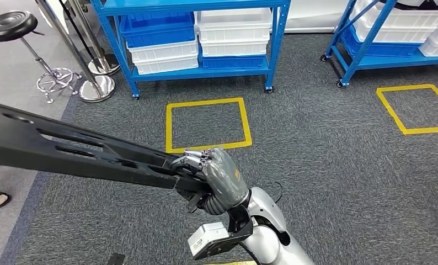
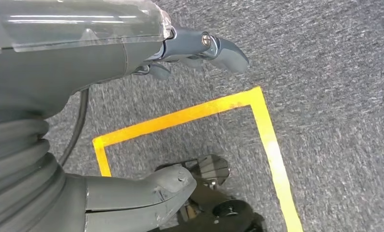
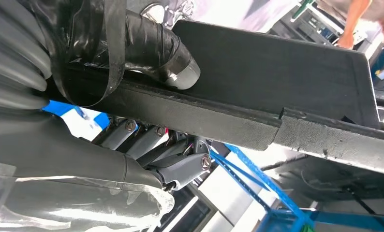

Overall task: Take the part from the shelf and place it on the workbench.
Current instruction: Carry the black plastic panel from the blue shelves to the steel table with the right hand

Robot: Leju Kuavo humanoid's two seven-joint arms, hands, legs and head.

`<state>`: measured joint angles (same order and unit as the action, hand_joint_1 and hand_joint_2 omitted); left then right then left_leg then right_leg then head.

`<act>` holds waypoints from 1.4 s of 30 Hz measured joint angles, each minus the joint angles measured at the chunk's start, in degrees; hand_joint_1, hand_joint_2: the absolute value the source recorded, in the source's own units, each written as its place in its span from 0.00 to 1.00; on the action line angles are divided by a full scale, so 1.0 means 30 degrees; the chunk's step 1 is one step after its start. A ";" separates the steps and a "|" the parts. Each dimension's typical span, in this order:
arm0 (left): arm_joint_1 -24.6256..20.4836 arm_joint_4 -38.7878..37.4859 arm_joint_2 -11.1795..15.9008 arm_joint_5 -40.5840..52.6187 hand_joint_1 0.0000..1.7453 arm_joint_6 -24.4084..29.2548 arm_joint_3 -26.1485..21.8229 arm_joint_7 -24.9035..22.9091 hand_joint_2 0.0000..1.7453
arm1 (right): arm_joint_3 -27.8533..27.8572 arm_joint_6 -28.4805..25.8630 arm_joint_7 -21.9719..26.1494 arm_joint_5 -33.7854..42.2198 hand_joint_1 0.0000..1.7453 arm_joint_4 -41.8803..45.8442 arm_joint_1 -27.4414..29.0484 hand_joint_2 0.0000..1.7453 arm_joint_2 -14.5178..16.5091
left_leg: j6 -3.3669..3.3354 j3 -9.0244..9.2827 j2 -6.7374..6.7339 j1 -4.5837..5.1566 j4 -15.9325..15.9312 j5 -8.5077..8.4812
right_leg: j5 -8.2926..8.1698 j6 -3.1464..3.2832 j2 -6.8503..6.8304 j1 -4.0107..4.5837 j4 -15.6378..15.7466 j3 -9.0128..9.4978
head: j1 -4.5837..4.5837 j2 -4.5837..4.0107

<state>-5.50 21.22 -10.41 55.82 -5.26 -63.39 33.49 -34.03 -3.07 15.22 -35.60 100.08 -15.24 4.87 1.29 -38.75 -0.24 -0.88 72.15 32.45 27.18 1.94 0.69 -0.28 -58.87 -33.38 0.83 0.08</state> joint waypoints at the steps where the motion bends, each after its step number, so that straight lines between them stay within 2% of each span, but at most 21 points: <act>1: 0.0000 0.0000 0.0005 0.0009 0.00 0.0007 0.0000 0.0002 1.00 | 0.0000 0.0009 0.0000 0.0029 1.00 -0.0004 -0.0001 1.00 0.0002 | -0.0063 0.0685 0.0131 0.0000 -0.1166 -0.0634 | -0.0010 -0.0018 0.0136 0.0002 -0.0056 -0.0030 | 0.0000 -0.0002; 3: 0.0000 0.0004 0.0022 0.0015 0.00 0.0020 0.0000 0.0011 1.00 | 0.0000 0.0018 0.0002 0.0082 1.00 -0.0005 -0.0024 1.00 0.0005 | -0.0231 0.2018 0.0754 0.0002 -0.3604 -0.1434 | -0.0055 -0.0121 0.0419 0.0020 -0.0150 -0.0127 | -0.0002 -0.0004; 5: 0.0021 0.0007 0.0027 0.0015 0.00 0.0027 0.0000 0.0018 1.00 | 0.0000 0.0033 0.0011 0.0135 1.00 -0.0004 -0.0044 1.00 0.0011 | -0.0343 0.2468 0.1099 0.0035 -0.4586 -0.1482 | -0.0174 -0.0345 0.0701 -0.0003 -0.0201 -0.0330 | -0.0002 -0.0004; 7: 0.0045 0.0007 0.0014 0.0011 0.00 0.0031 0.0005 0.0020 1.00 | 0.0000 0.0038 0.0016 0.0151 1.00 0.0000 -0.0044 1.00 0.0013 | -0.0491 0.2470 0.0816 0.0019 -0.4743 -0.1563 | -0.0294 -0.0605 0.0956 -0.0044 -0.0185 -0.0472 | 0.0000 -0.0004; 9: 0.0022 0.0007 -0.0002 0.0009 0.00 0.0033 0.0020 0.0025 1.00 | 0.0000 0.0034 0.0016 0.0155 1.00 0.0013 -0.0052 1.00 0.0005 | -0.0779 0.2509 0.0460 -0.0064 -0.4954 -0.1743 | 0.0085 -0.0784 0.0733 -0.0010 -0.0691 -0.0744 | 0.0004 -0.0004; 13: 0.0032 0.0007 0.0005 0.0011 0.00 0.0037 0.0027 0.0020 1.00 | 0.0000 0.0036 0.0014 0.0175 1.00 -0.0009 -0.0035 1.00 -0.0033 | -0.1012 0.2438 -0.0285 -0.0027 -0.5013 -0.1847 | 0.2096 -0.0992 -0.0022 -0.0072 -0.4807 -0.2665 | 0.0002 -0.0002; 15: 0.0044 0.0007 0.0007 0.0045 0.00 0.0046 0.0029 0.0007 1.00 | 0.0000 0.0038 0.0016 0.0195 1.00 -0.0035 -0.0006 1.00 -0.0091 | -0.0996 0.2409 -0.0669 -0.0014 -0.4953 -0.1819 | 0.1699 -0.1021 -0.0145 -0.0110 -0.4893 -0.2653 | 0.0002 -0.0004; 18: 0.0059 0.0007 -0.0009 0.0282 0.00 0.0149 0.0060 -0.0036 1.00 | 0.0000 0.0014 0.0069 0.0320 1.00 -0.0038 0.0032 1.00 -0.0137 | -0.0820 0.2416 -0.1147 0.0038 -0.4764 -0.1672 | 0.0156 -0.0840 -0.1042 -0.0015 -0.1341 -0.0773 | 0.0002 -0.0004; 20: 0.0115 0.0007 -0.0011 0.0537 0.00 0.0340 0.0084 -0.0142 1.00 | 0.0000 -0.0022 0.0157 0.0552 1.00 -0.0009 0.0140 1.00 -0.0146 | -0.0603 0.2411 -0.1421 0.0103 -0.4677 -0.1591 | -0.0044 -0.0635 -0.1397 0.0171 -0.0227 -0.0270 | 0.0000 -0.0004; 22: 0.0184 0.0007 -0.0005 0.0797 0.00 0.0535 0.0107 -0.0293 1.00 | 0.0000 -0.0055 0.0250 0.0752 1.00 0.0064 0.0367 1.00 -0.0197 | -0.0377 0.2469 -0.1715 0.0109 -0.4720 -0.1568 | -0.0132 -0.0418 -0.1005 0.0222 -0.0191 -0.0332 | 0.0000 -0.0004; 24: 0.0203 0.0007 0.0042 0.1046 0.00 0.0654 0.0160 -0.0401 1.00 | 0.0000 -0.0124 0.0306 0.0794 1.00 0.0184 0.0634 1.00 -0.0266 | -0.0164 0.2367 -0.1403 0.0056 -0.4336 -0.1137 | -0.0264 -0.0180 -0.0654 0.0103 -0.0067 -0.0350 | 0.0000 -0.0002; 27: 0.0217 0.0007 0.0104 0.1359 0.00 0.0727 0.0266 -0.0541 1.00 | 0.0000 -0.0355 0.0317 0.0778 1.00 0.0374 0.0959 1.00 -0.0317 | -0.0005 0.1053 -0.0295 0.0002 -0.1235 0.0714 | -0.0410 0.0048 -0.0130 0.0030 -0.0009 -0.0447 | -0.0002 -0.0002; 29: 0.0221 0.0007 0.0142 0.1496 0.00 0.0738 0.0362 -0.0627 1.00 | 0.0000 -0.0492 0.0317 0.0774 1.00 0.0526 0.1255 1.00 -0.0381 | -0.0006 0.0233 -0.0095 0.0005 0.0597 0.1233 | -0.0450 0.0098 0.0320 0.0093 -0.0044 -0.0511 | -0.0004 -0.0002; 30: 0.0192 0.0007 0.0160 0.1545 0.00 0.0740 0.0430 -0.0661 1.00 | 0.0002 -0.0556 0.0317 0.0747 1.00 0.0634 0.1414 1.00 -0.0424 | -0.0054 0.0280 -0.0053 0.0008 0.0506 0.0918 | -0.0461 0.0103 0.0561 0.0121 -0.0073 -0.0522 | -0.0002 -0.0002; 31: 0.0141 0.0007 0.0177 0.1601 0.00 0.0741 0.0495 -0.0703 1.00 | 0.0004 -0.0632 0.0315 0.0709 1.00 0.0774 0.1562 1.00 -0.0466 | -0.0140 0.0679 0.0053 0.0014 -0.0345 0.0276 | -0.0468 0.0100 0.0811 0.0146 -0.0106 -0.0517 | -0.0003 -0.0002; 33: 0.0033 0.0007 0.0211 0.1747 0.00 0.0740 0.0596 -0.0811 1.00 | 0.0015 -0.0854 0.0308 0.0558 1.00 0.1127 0.1800 1.00 -0.0530 | -0.0405 0.1875 0.0773 0.0016 -0.2957 -0.0987 | -0.0493 0.0049 0.1266 0.0184 -0.0168 -0.0532 | 0.0000 -0.0003; 34: -0.0002 0.0009 0.0230 0.1836 0.00 0.0738 0.0641 -0.0860 1.00 | 0.0022 -0.0972 0.0301 0.0474 1.00 0.1312 0.1908 1.00 -0.0557 | -0.0509 0.2334 0.1146 0.0023 -0.3962 -0.1287 | -0.0529 -0.0020 0.1484 0.0172 -0.0195 -0.0588 | -0.0002 -0.0004; 36: -0.0025 0.0013 0.0264 0.1973 0.00 0.0738 0.0772 -0.0966 1.00 | 0.0060 -0.1166 0.0290 0.0342 1.00 0.1683 0.2183 1.00 -0.0628 | -0.0625 0.2646 0.1425 0.0067 -0.4665 -0.1303 | -0.0671 -0.0263 0.1896 0.0081 -0.0184 -0.0756 | -0.0002 -0.0002; 38: -0.0060 0.0011 0.0266 0.2080 0.00 0.0743 0.0952 -0.1033 1.00 | 0.0169 -0.1291 0.0279 0.0288 1.00 0.2048 0.2531 1.00 -0.0732 | -0.0757 0.2745 0.0989 0.0066 -0.4933 -0.1463 | -0.0774 -0.0536 0.2157 0.0027 -0.0150 -0.0866 | -0.0002 0.0000; 40: -0.0104 0.0011 0.0259 0.2216 0.00 0.0759 0.1120 -0.1075 1.00 | 0.0378 -0.1477 0.0270 0.0111 1.00 0.2438 0.2929 1.00 -0.0849 | -0.0984 0.2865 0.0507 -0.0027 -0.5281 -0.1694 | -0.0242 -0.0740 0.1458 0.0117 -0.0857 -0.1210 | 0.0002 0.0000; 42: -0.0056 0.0013 0.0253 0.2384 0.00 0.0800 0.1254 -0.1153 1.00 | 0.0680 -0.1765 0.0487 -0.0236 1.00 0.2868 0.3600 1.00 -0.0972 | -0.1122 0.2895 0.0062 -0.0040 -0.5401 -0.1770 | 0.0967 -0.0872 0.0390 0.0103 -0.2883 -0.2145 | 0.0005 0.0000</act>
<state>-5.67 21.26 -9.65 62.97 -2.86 -59.62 30.03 -31.99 -8.36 16.68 -36.31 108.68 -4.44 1.96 -2.08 -30.07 -0.05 -1.00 55.94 27.14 30.08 -0.67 1.86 0.03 -67.52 -39.81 0.84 0.08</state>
